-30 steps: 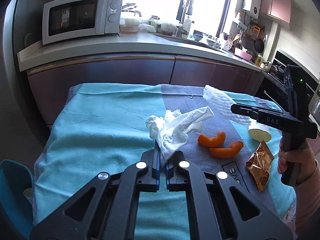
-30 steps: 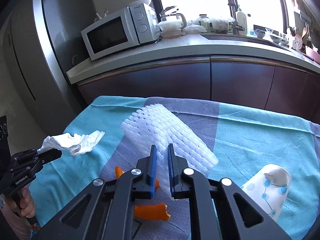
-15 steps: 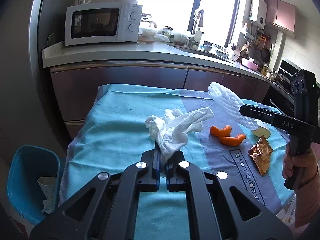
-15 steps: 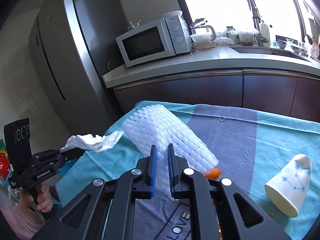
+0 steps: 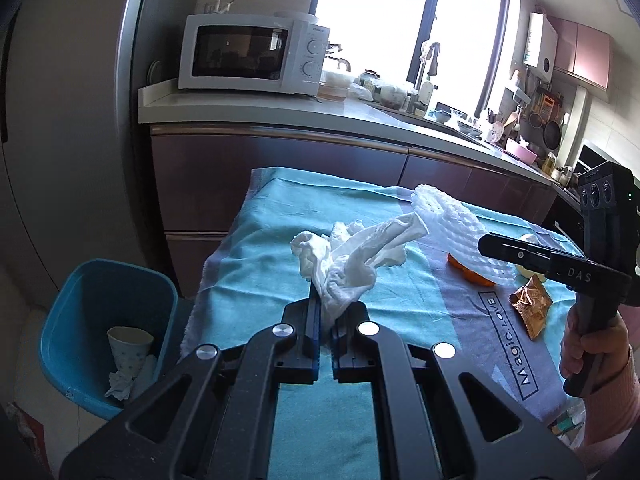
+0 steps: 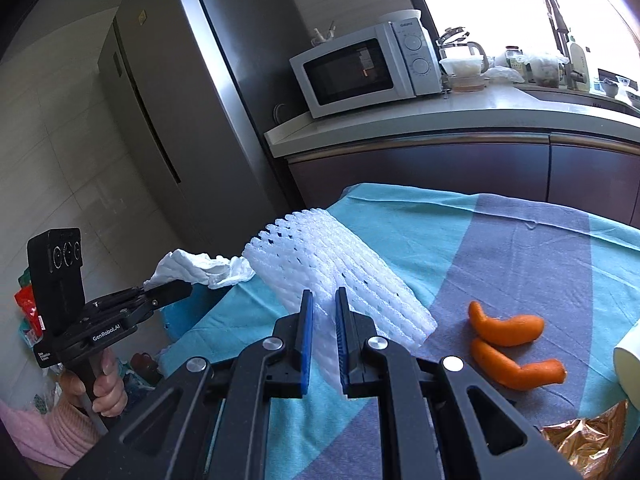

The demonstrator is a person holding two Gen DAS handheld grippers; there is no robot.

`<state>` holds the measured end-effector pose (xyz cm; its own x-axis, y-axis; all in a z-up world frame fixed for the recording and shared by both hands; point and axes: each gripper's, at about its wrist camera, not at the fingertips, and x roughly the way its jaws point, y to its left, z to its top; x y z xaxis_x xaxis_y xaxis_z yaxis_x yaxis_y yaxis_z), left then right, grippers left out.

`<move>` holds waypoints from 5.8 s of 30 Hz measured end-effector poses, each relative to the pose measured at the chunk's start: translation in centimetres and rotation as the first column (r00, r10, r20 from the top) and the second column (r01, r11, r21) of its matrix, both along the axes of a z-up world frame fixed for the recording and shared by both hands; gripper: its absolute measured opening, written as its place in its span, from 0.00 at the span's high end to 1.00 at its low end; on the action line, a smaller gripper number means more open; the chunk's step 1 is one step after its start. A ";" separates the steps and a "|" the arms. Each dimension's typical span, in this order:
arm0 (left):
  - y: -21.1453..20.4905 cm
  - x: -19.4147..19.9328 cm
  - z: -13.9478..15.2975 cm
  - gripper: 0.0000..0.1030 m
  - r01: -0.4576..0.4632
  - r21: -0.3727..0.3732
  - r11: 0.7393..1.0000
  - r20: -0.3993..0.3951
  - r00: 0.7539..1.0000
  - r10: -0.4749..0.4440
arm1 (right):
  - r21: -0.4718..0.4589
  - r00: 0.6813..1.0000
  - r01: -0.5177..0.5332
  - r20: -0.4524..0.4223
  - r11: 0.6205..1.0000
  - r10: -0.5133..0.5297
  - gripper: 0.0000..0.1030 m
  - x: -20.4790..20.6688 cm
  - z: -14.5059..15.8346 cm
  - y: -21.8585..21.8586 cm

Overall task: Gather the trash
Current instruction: 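Carry the foam net and tissue over the blue bin, then open both tools to drop the foam net and tissue into the bin, then swing both tools back over the table toward the gold wrapper, then grasp the gold foil wrapper with the left tool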

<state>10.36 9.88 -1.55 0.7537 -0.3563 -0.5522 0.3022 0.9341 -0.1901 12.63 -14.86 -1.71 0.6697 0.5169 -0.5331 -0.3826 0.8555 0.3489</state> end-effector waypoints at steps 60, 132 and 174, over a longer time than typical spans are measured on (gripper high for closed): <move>21.7 -0.1 -7.1 0.96 -0.463 0.056 0.884 -0.142 0.873 0.467 | -0.150 0.879 -0.478 -0.087 0.866 0.470 0.91 7.5 -2.6 27.2; -10.3 -0.3 -4.8 0.55 0.317 -0.025 0.948 -0.057 0.946 -0.318 | -0.073 0.962 0.264 -0.051 0.962 -0.268 0.63 -5.0 -1.9 -8.1; -30.3 -0.4 -7.9 0.44 0.598 0.050 0.800 -0.277 0.778 -0.564 | 0.109 0.929 0.326 -0.221 0.939 -0.296 0.93 -7.3 -7.2 -19.4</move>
<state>9.97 -20.41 -9.48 0.2665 -0.5970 -0.7567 0.7569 0.6157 -0.2191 5.30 -34.26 -8.91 0.6969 0.3794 -0.6086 -0.0156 0.8564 0.5160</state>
